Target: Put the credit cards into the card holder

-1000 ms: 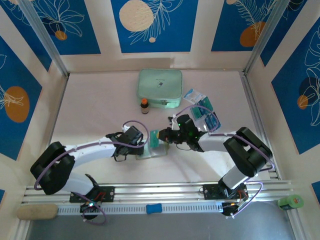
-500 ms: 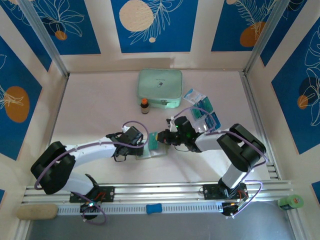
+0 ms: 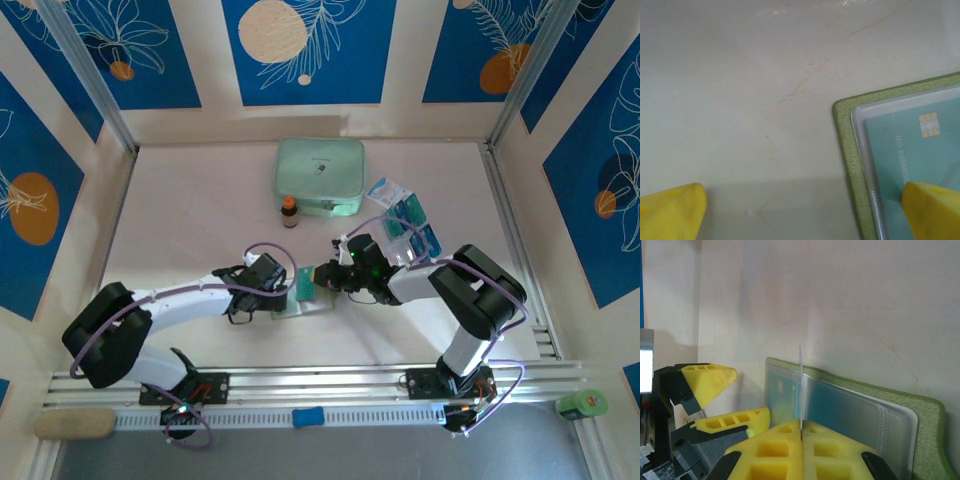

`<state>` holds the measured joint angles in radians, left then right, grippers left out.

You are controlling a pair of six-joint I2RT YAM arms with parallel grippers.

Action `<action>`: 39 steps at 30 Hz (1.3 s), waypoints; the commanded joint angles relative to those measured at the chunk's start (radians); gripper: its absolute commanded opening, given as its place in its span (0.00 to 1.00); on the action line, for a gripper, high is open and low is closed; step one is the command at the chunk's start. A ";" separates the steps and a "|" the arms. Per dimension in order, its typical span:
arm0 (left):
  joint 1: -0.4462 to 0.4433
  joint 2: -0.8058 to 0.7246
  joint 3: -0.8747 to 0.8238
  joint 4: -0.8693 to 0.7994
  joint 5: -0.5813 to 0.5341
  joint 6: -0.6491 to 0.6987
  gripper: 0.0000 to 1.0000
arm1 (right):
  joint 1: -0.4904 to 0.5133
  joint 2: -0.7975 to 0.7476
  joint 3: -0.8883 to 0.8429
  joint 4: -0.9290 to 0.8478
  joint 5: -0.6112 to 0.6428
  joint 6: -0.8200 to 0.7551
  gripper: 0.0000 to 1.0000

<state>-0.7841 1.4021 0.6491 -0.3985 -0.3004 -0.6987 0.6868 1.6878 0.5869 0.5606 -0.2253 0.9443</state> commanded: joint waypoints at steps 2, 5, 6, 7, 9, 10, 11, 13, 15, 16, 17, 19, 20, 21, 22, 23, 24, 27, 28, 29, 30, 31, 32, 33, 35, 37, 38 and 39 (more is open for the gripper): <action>-0.006 0.016 -0.028 -0.035 -0.017 0.000 1.00 | -0.013 -0.058 -0.001 -0.011 0.004 -0.004 0.00; -0.006 0.015 -0.028 -0.033 -0.016 0.000 1.00 | -0.016 -0.065 0.008 -0.019 -0.003 -0.009 0.00; -0.006 0.016 -0.028 -0.033 -0.017 0.000 1.00 | -0.016 -0.066 0.013 -0.019 -0.006 -0.009 0.00; -0.006 0.015 -0.029 -0.031 -0.015 -0.001 1.00 | -0.016 -0.062 0.018 -0.019 -0.008 -0.009 0.00; -0.005 0.015 -0.029 -0.032 -0.016 0.000 1.00 | -0.015 -0.051 0.026 -0.016 -0.011 -0.008 0.00; -0.006 0.015 -0.028 -0.032 -0.016 0.000 1.00 | -0.014 -0.044 0.030 -0.015 -0.015 -0.007 0.00; -0.005 0.015 -0.027 -0.033 -0.016 0.000 1.00 | -0.013 -0.038 0.031 -0.012 -0.015 -0.006 0.00; -0.005 0.015 -0.027 -0.033 -0.017 0.001 1.00 | -0.012 -0.018 0.034 -0.002 -0.017 -0.002 0.00; -0.006 0.015 -0.026 -0.034 -0.017 0.001 1.00 | -0.010 0.000 0.032 0.015 -0.025 0.007 0.00; -0.005 0.015 -0.026 -0.035 -0.018 0.001 1.00 | -0.009 0.009 0.031 0.026 -0.029 0.011 0.00; -0.006 0.015 -0.026 -0.033 -0.017 0.002 1.00 | -0.008 0.017 0.029 0.033 -0.031 0.016 0.00; -0.005 0.016 -0.027 -0.033 -0.018 0.002 1.00 | -0.004 0.030 0.028 0.046 -0.037 0.023 0.00; -0.006 0.016 -0.028 -0.033 -0.018 0.001 1.00 | -0.003 0.035 0.029 0.048 -0.039 0.023 0.00; -0.005 0.017 -0.028 -0.033 -0.017 0.001 1.00 | 0.000 0.039 0.028 0.048 -0.039 0.023 0.00; -0.006 0.017 -0.028 -0.032 -0.018 0.002 1.00 | 0.002 0.042 0.027 0.048 -0.039 0.021 0.00; -0.006 0.017 -0.027 -0.031 -0.017 0.001 1.00 | 0.002 0.045 0.026 0.049 -0.039 0.020 0.00; -0.006 0.018 -0.025 -0.030 -0.016 0.002 1.00 | 0.003 0.045 0.023 0.047 -0.037 0.019 0.00; -0.006 0.020 -0.025 -0.028 -0.016 0.003 1.00 | 0.004 0.047 0.016 0.048 -0.037 0.014 0.00; -0.005 0.021 -0.024 -0.026 -0.016 0.004 1.00 | 0.003 0.049 0.013 0.050 -0.039 0.013 0.00; -0.004 0.021 -0.024 -0.026 -0.016 0.003 1.00 | 0.005 0.052 0.011 0.051 -0.040 0.013 0.00; -0.005 0.023 -0.024 -0.025 -0.016 0.004 1.00 | 0.005 0.054 0.009 0.051 -0.042 0.012 0.00; -0.006 0.024 -0.025 -0.024 -0.015 0.004 1.00 | 0.006 0.057 0.009 0.051 -0.045 0.012 0.00; -0.006 0.024 -0.025 -0.024 -0.015 0.003 1.00 | 0.007 0.061 0.008 0.051 -0.045 0.010 0.00; -0.006 0.025 -0.025 -0.025 -0.014 0.003 1.00 | 0.008 0.062 0.010 0.051 -0.047 0.010 0.00; -0.005 0.026 -0.025 -0.022 -0.015 0.003 1.00 | 0.010 0.067 0.009 0.052 -0.049 0.009 0.00; -0.006 0.026 -0.025 -0.020 -0.015 0.004 1.00 | 0.012 0.072 0.008 0.051 -0.052 0.008 0.00; -0.006 0.025 -0.024 -0.020 -0.014 0.002 1.00 | 0.014 0.072 0.006 0.051 -0.052 0.007 0.00; -0.006 0.026 -0.024 -0.020 -0.014 0.003 1.00 | 0.015 0.073 0.005 0.052 -0.054 0.007 0.00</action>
<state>-0.7856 1.4040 0.6476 -0.3897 -0.3004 -0.6987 0.6903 1.7458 0.6018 0.6064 -0.2630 0.9592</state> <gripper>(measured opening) 0.998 0.054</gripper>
